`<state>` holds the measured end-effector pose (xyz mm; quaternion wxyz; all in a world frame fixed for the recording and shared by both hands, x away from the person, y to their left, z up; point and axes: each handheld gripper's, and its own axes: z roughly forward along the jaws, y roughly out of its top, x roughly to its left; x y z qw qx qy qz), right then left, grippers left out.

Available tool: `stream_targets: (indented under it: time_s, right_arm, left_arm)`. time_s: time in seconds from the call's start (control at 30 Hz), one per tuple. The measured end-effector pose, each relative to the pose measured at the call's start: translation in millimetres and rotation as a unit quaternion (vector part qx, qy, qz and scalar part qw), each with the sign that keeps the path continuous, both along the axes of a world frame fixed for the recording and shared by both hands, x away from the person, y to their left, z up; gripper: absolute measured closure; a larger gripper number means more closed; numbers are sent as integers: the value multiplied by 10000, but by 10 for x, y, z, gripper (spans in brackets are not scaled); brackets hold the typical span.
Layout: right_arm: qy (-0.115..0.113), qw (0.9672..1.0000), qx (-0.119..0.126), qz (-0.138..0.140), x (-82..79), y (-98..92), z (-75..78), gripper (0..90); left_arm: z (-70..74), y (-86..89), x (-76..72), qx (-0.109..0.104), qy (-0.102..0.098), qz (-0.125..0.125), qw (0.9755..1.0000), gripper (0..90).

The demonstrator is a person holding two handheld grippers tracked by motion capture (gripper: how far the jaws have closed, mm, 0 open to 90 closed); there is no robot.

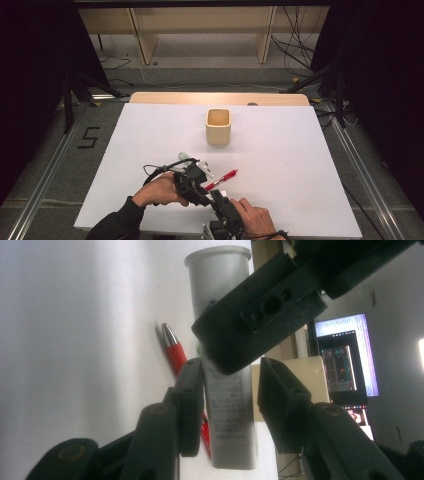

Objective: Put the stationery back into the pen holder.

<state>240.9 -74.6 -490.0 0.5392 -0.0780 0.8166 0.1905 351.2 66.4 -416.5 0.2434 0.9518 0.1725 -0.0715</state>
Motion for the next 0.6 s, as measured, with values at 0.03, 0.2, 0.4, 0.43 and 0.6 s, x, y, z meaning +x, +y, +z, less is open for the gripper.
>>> stream_targets:
  time_s: [0.03, 0.2, 0.4, 0.43, 0.6]
  right_arm:
    - [-6, 10000, -13, 12, 0, 1, -2, 645]
    - [-27, 10000, -72, 7, 3, 10, -25, 680]
    - [-202, 9996, -219, 18, -14, 32, -67, 701]
    - [-173, 9996, -227, -11, -20, 35, -64, 703]
    - [-193, 9994, -272, 10, -22, 41, -56, 711]
  left_arm:
    - [-1, 0, 1, 0, 6, 1, 10000, 674]
    - [-13, 3, 15, -4, 43, 41, 10000, 674]
    - [-13, 5, 13, 32, 53, 45, 10000, 673]
    - [-12, 10, 14, 18, 82, 51, 10000, 672]
    - [4, 23, 15, 114, 123, 80, 9998, 627]
